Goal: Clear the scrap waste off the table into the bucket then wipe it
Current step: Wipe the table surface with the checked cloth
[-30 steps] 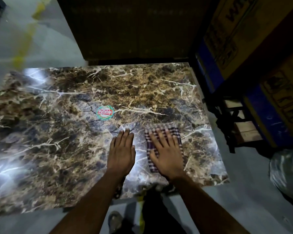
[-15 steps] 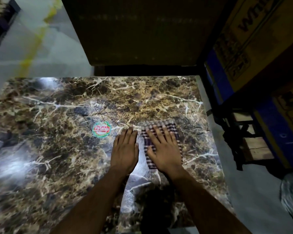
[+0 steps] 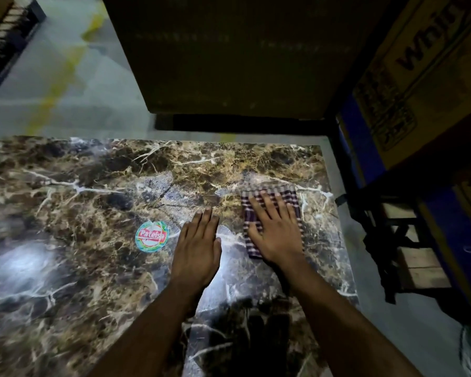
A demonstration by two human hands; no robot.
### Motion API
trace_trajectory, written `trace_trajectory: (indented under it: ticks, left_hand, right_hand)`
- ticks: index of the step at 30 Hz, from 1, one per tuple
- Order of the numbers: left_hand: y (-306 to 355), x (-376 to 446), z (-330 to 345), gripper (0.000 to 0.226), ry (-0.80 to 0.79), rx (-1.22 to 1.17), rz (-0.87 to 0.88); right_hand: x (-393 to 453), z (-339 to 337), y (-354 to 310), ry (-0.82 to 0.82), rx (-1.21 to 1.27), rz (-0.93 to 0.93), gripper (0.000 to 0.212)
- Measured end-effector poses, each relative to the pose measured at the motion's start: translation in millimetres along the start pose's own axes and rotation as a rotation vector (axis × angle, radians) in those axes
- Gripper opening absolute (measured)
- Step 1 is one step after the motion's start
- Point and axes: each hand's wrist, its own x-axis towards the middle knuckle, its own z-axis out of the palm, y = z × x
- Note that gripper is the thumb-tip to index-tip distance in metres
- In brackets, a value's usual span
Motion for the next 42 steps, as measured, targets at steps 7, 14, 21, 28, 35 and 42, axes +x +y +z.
trace_trajectory:
  ticks: [7, 14, 21, 28, 35, 42]
  left_hand:
    - [4.3, 23.0, 3.1, 0.055, 0.009, 0.023, -0.004]
    - [8.5, 65.7, 1.4, 0.056, 0.050, 0.016, -0.032]
    - [14.6, 82.0, 0.1, 0.056, 0.034, 0.016, -0.066]
    - [23.8, 98.4, 1.6, 0.056, 0.061, 0.003, -0.040]
    - [61.3, 105.0, 13.8, 0.055, 0.024, -0.022, -0.017]
    - [69.3, 103.5, 16.7, 0.056, 0.024, -0.028, -0.005]
  right_hand:
    - [108.8, -21.9, 16.7, 0.042, 0.015, 0.133, 0.074]
    - [103.5, -10.5, -1.8, 0.027, -0.024, -0.066, 0.070]
    - [168.2, -25.7, 18.8, 0.054, -0.007, 0.039, 0.070]
    - [119.0, -21.4, 33.6, 0.032, -0.059, -0.109, 0.067]
    - [154.5, -38.3, 90.5, 0.070, -0.024, 0.125, 0.069]
    - [96.7, -28.5, 83.8, 0.050, -0.049, -0.008, 0.067]
